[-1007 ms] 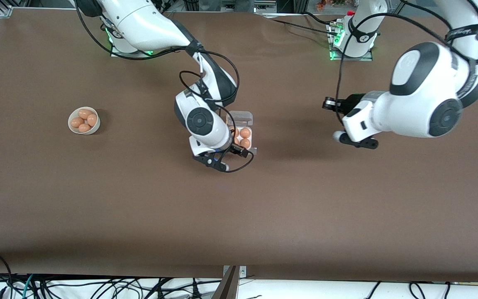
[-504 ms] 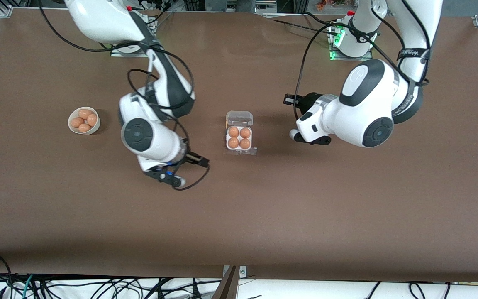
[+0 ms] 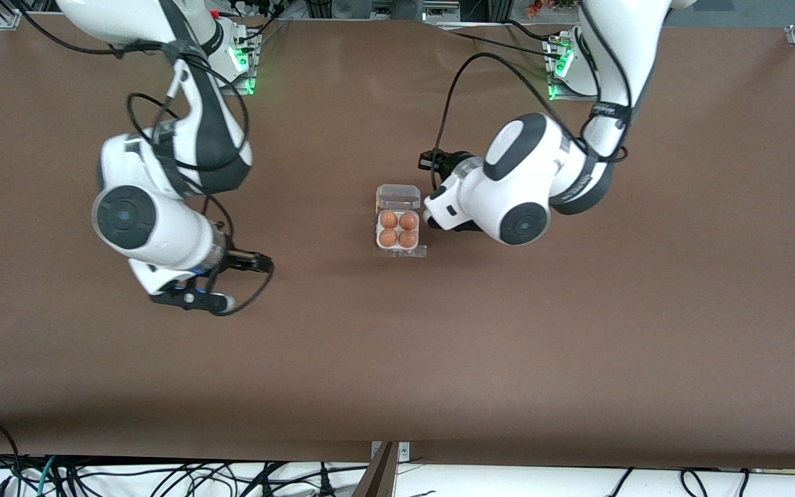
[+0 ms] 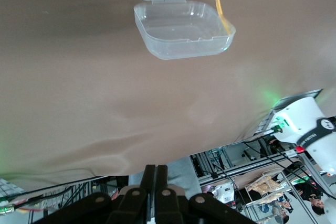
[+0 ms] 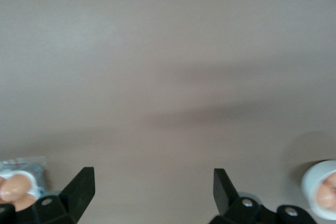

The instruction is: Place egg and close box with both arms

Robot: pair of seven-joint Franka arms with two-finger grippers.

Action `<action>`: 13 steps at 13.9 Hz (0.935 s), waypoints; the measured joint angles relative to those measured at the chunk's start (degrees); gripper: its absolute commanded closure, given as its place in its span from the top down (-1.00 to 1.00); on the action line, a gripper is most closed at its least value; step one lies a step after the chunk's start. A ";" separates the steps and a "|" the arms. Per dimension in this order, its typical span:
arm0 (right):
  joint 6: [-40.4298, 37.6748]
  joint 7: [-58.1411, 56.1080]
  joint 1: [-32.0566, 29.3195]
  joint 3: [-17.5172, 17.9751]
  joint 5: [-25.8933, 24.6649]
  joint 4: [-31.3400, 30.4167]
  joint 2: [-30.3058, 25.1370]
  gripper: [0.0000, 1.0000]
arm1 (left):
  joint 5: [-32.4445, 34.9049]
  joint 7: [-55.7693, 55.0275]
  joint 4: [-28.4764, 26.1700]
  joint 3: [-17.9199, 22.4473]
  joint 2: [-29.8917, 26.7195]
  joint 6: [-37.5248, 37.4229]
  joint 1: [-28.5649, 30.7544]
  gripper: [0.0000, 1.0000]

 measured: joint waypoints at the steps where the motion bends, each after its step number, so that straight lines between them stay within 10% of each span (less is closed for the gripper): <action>1: 0.08 -3.94 -1.95 -0.04 -0.23 -1.49 -2.22 1.00 | 0.00 -1.12 0.32 -0.01 1.03 0.10 -0.85 -0.87; 13: -4.53 -12.13 -17.71 6.88 -6.40 -12.50 -26.86 1.00 | 0.00 -5.51 0.97 0.10 7.92 12.29 -4.80 -0.89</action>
